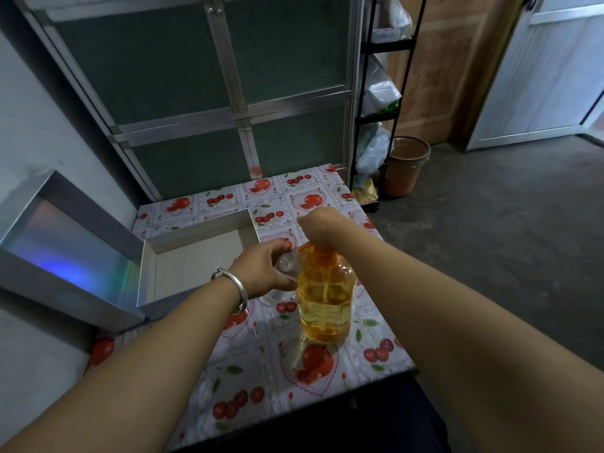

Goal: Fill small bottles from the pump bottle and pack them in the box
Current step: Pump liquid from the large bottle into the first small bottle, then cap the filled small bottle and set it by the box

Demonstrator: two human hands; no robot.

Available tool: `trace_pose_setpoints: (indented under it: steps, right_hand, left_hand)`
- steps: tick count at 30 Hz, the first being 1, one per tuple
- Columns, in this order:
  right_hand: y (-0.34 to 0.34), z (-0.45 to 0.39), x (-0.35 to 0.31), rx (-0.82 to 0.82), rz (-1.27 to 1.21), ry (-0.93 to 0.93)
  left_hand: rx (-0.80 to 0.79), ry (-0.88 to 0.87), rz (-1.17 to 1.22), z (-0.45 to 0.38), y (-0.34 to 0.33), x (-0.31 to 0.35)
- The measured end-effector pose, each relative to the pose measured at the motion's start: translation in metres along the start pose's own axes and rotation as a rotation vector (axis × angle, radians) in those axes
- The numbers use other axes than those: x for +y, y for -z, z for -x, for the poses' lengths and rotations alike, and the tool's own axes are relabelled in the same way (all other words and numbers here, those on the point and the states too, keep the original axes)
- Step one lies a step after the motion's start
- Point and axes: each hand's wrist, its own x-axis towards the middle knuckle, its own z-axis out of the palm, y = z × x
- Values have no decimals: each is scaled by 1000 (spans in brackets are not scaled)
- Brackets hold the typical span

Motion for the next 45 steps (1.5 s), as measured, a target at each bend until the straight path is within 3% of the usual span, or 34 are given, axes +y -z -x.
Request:
trace_pose_setpoints:
  steps: [9, 18, 33, 45]
  right_hand:
    - [11, 8, 3, -115, -370, -32]
    - [3, 7, 8, 307, -382, 86]
    - [-17, 30, -48, 308, -289, 504]
    - [-111, 6, -77, 113, -228, 428]
  left_hand:
    - [41, 54, 247, 7, -1, -2]
    - [119, 75, 446, 19, -1, 1]
    - [291, 91, 575, 45, 18, -32]
    - [448, 192, 599, 66, 18, -120]
